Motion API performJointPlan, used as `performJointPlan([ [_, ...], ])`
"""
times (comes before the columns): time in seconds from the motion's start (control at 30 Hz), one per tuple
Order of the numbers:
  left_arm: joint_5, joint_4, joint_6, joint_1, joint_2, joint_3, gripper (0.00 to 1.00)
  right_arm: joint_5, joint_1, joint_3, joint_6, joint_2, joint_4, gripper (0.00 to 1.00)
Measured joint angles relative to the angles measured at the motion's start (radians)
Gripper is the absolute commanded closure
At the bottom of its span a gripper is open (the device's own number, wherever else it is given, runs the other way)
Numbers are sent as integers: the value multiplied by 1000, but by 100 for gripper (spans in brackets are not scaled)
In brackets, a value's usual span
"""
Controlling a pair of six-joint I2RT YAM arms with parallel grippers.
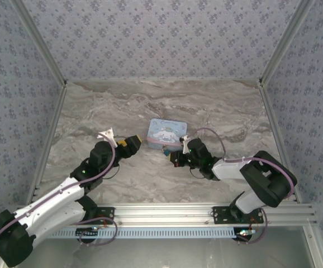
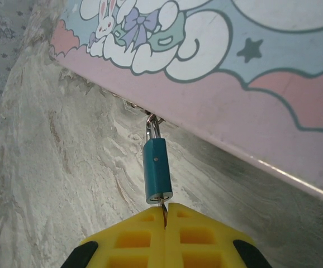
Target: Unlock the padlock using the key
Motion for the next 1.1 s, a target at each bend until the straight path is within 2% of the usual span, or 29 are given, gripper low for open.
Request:
performJointPlan([
  [0.2, 81, -15, -167, 6, 6, -96, 24, 12, 12, 4, 107, 0, -3, 100],
  [0.33, 109, 32, -293, 6, 19, -152, 31, 14, 13, 14, 175, 3, -3, 100],
  [0.43, 142, 62, -350, 5, 63, -153, 33, 14, 17, 22, 214, 15, -1, 100],
  [0.73, 225, 300, -501, -35, 353, -149, 38, 10, 24, 51, 306, 66, 27, 100],
  [0.9, 240, 446, -565, -49, 487, -127, 48, 11, 28, 55, 334, 68, 27, 100],
  [1.1, 240, 629, -632, -55, 614, -100, 54, 11, 29, 61, 356, 68, 27, 100],
])
